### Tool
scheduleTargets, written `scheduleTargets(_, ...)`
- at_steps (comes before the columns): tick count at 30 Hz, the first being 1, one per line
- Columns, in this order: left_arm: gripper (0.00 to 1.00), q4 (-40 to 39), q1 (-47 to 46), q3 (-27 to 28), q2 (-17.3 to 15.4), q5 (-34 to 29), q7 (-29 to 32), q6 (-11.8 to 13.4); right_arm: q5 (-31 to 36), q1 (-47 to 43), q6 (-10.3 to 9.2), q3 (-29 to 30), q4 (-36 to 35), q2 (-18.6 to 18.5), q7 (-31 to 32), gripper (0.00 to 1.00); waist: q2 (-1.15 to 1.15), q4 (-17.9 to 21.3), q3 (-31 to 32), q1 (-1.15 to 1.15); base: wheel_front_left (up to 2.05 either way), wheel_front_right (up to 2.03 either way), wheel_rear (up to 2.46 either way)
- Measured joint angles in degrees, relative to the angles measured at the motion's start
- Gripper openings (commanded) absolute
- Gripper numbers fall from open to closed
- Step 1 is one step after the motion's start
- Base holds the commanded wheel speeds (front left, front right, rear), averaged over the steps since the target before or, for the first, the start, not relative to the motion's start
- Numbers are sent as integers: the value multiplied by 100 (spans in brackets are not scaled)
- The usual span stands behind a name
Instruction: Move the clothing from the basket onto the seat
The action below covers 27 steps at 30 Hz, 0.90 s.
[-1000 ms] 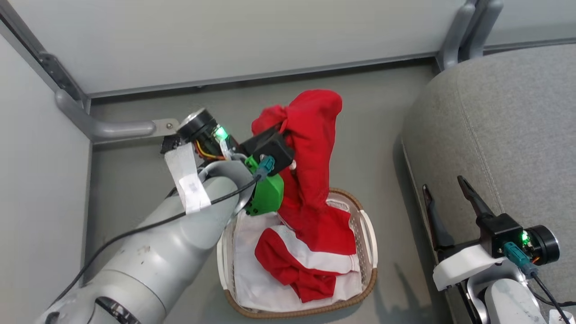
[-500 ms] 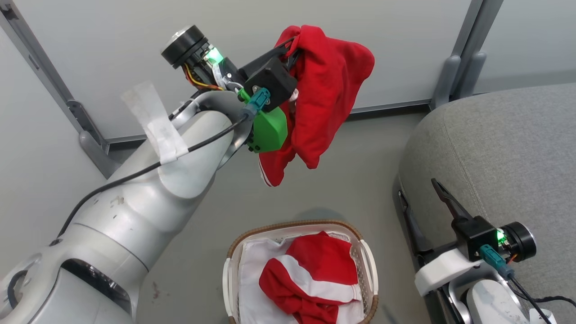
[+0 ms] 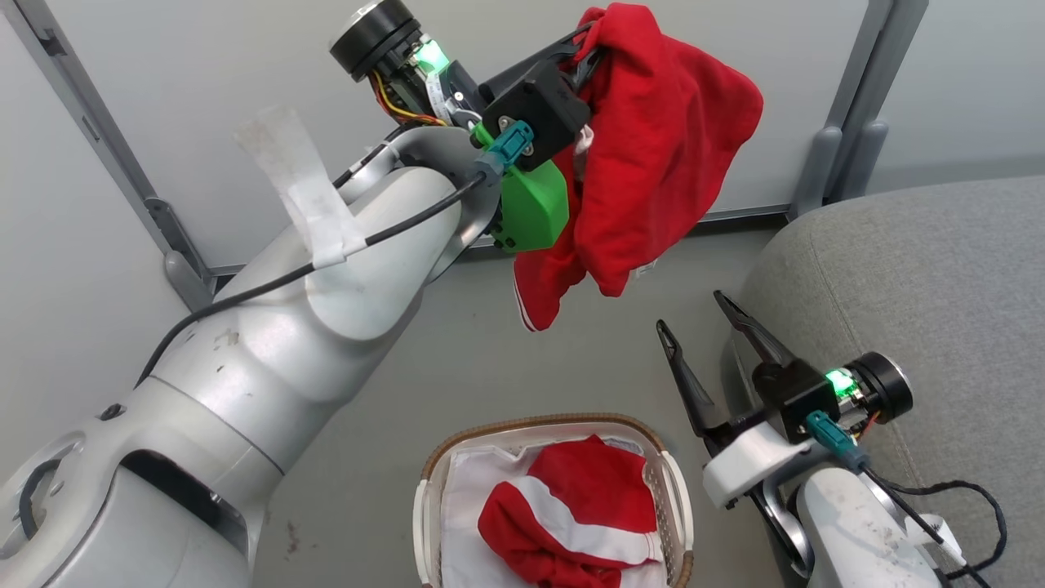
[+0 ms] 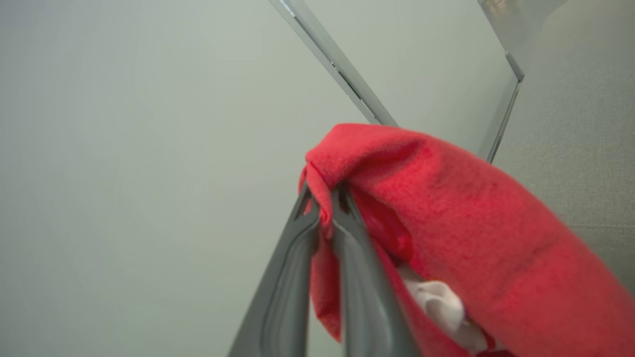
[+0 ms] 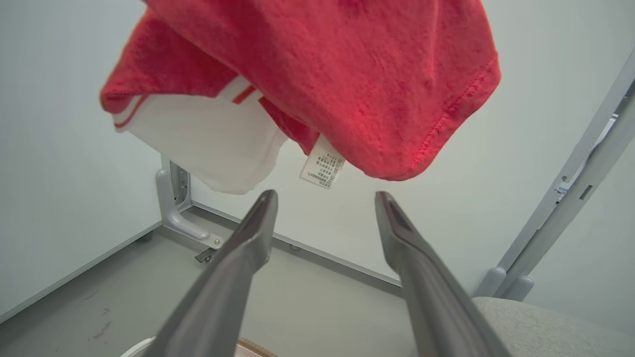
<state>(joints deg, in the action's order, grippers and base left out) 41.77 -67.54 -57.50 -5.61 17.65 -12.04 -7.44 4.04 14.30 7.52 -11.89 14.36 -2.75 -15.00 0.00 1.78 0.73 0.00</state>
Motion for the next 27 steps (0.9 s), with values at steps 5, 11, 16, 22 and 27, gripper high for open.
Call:
scheduleTargets(5, 0, -162, -1, -99, 67, 110, 69, -4, 60, 393, 0, -136, 275, 0, 0, 100, 0, -96, 40, 0, 0, 0, 0)
scheduleTargets(11, 0, -336, 3, -193, 115, 256, 98, -4, 223, 795, 0, -123, 312, 2, 0, 100, 0, -219, 52, 0, 0, 0, 0)
scheduleTargets(16, 0, -492, 63, -248, 104, 342, 93, -4, 365, 918, 0, 231, -69, -5, -1, 100, 0, -300, 35, 0, 0, 0, 0)
scheduleTargets(22, 0, -654, 234, -248, 59, 450, 40, -4, 363, 1069, 0, 144, 1, -1, 0, 23, 0, -339, 27, 0, 0, 0, 0)
scheduleTargets(27, 0, -661, 436, -229, -86, 555, 7, 46, 353, 1145, 0, 151, 10, -2, -1, 0, 0, -338, 4, 0, 0, 0, 0)
